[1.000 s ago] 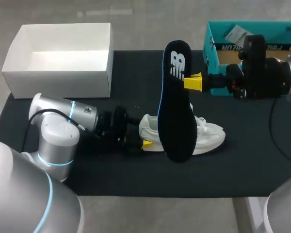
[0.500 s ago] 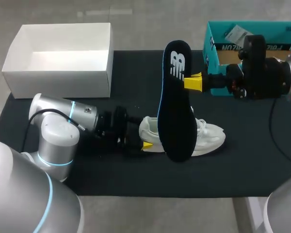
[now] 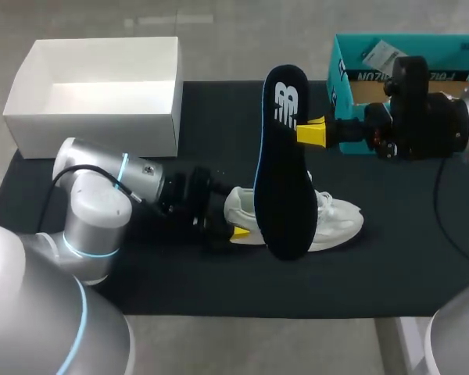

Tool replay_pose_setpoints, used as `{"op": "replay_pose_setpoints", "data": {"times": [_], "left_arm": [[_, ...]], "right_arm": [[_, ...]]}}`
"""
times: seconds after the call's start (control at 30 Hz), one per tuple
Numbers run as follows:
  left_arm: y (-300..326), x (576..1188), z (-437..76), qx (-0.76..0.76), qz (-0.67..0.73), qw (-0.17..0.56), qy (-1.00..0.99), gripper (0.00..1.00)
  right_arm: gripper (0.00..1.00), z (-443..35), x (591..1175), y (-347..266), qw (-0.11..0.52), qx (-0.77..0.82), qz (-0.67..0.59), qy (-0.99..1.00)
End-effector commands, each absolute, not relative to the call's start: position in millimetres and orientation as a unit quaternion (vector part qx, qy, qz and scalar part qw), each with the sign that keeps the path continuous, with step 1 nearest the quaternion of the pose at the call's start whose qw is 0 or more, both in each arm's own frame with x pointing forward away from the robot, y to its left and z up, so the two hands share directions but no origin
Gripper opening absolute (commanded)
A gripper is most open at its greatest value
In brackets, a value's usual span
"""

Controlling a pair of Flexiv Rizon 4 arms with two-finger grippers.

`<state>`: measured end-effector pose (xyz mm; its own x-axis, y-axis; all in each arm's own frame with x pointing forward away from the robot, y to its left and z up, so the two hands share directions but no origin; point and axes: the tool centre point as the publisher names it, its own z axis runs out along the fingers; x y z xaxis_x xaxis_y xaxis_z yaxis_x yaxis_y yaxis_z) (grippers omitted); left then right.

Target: Take the shoe out of the shoebox, open the shoe tongue, remove and reinsert the insole, then place the shoe into the shoebox

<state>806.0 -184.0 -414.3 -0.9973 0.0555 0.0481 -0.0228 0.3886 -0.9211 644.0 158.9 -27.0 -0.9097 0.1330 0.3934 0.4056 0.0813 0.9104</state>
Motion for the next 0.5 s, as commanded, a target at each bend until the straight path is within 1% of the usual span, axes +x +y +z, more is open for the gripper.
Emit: {"op": "replay_pose_setpoints", "data": {"times": [0.03, 0.2, 0.5], "left_arm": [[-181.0, 805.2, -404.9, -0.013, 0.533, 0.036, -0.845, 1.0], [-178.7, 796.6, -395.2, -0.033, 0.48, 0.026, -0.876, 1.0], [-178.7, 796.6, -395.2, -0.033, 0.48, 0.026, -0.876, 1.0]], "right_arm": [[0.0, -27.8, 643.8, 160.2, 0.104, -0.186, -0.652, -0.728], [0.0, -27.8, 643.8, 160.2, 0.104, -0.186, -0.652, -0.728], [0.0, -27.8, 643.8, 160.2, 0.104, -0.186, -0.652, -0.728]]}}
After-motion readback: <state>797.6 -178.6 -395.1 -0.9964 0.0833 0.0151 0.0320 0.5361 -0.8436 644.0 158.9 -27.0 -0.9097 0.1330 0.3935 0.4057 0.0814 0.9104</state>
